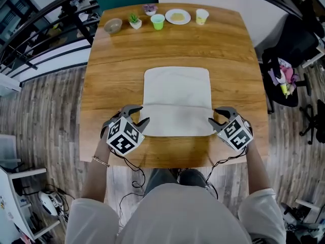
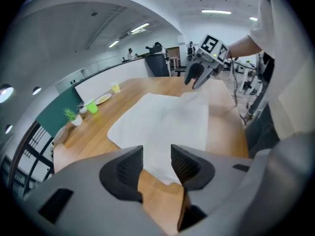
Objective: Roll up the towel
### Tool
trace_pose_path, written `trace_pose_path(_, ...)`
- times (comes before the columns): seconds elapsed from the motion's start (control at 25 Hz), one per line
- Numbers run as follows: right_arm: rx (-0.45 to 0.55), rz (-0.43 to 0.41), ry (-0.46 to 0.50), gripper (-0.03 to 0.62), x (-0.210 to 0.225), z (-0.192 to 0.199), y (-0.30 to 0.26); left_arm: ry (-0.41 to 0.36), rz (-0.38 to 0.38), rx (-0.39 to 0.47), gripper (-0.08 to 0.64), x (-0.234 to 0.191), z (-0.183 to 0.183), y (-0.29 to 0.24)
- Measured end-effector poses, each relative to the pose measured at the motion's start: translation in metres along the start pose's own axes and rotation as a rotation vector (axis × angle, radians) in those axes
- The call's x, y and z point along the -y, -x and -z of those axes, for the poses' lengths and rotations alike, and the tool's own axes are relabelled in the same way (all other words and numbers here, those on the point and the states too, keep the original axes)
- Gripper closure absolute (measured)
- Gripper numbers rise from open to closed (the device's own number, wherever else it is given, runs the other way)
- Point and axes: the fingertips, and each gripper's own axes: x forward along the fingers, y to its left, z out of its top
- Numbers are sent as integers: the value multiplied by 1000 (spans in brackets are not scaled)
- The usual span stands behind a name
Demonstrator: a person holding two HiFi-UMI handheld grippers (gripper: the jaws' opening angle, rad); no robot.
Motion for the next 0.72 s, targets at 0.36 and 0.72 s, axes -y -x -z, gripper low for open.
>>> trace_pose_path(0.36, -126, -187, 305, 435, -96, 33, -9, -158, 202, -156, 377, 97, 36, -15)
trace_pose_path(0.72, -194, -172, 355, 472, -92, 49, -38, -203, 192, -241, 407, 91, 55, -43)
